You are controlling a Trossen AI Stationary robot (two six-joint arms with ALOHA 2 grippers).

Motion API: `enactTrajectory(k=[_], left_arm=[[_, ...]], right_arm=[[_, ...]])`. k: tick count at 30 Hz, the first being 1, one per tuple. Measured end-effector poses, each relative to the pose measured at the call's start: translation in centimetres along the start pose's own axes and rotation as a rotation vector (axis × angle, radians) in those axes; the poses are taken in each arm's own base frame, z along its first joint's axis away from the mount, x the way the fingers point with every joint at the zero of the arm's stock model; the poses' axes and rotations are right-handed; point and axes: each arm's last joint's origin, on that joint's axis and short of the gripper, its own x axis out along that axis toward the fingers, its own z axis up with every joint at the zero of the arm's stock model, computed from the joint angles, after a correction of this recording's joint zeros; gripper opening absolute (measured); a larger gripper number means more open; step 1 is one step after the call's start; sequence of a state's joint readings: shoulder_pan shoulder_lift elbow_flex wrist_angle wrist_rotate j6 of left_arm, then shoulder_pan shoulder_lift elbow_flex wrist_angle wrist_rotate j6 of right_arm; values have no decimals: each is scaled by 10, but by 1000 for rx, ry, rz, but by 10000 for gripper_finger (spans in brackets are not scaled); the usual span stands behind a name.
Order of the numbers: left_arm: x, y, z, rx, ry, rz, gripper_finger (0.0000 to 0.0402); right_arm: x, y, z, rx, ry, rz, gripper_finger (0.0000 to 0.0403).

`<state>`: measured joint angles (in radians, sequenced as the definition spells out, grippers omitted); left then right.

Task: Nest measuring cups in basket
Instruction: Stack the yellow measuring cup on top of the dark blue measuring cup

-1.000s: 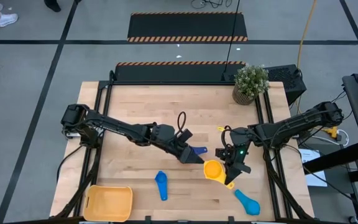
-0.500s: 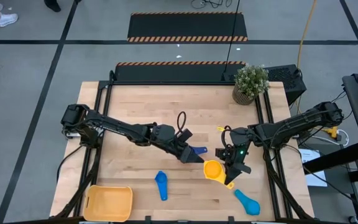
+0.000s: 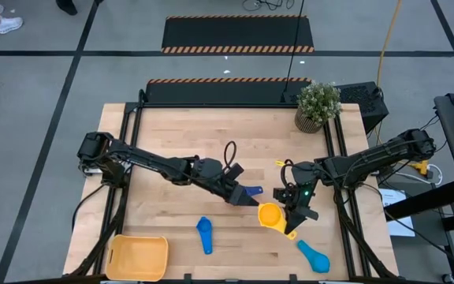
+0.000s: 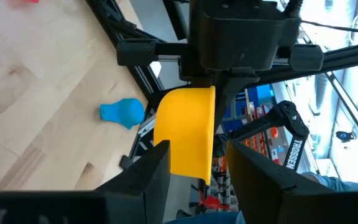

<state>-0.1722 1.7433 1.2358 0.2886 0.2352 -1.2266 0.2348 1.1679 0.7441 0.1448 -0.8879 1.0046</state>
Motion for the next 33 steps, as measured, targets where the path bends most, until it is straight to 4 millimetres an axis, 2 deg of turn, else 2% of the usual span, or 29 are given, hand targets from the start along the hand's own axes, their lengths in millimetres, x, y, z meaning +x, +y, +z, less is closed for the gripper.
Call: enactTrajectory(k=[5, 23, 33], left_arm=[[0, 0, -1, -10, 2, 1, 174], [0, 0, 0, -34, -26, 2, 175], [2, -3, -7, -60, -25, 5, 175]], right_arm=[[0, 0, 0, -4, 0, 0, 0], [0, 0, 0, -22, -1, 0, 0], [0, 0, 0, -26, 2, 1, 0]])
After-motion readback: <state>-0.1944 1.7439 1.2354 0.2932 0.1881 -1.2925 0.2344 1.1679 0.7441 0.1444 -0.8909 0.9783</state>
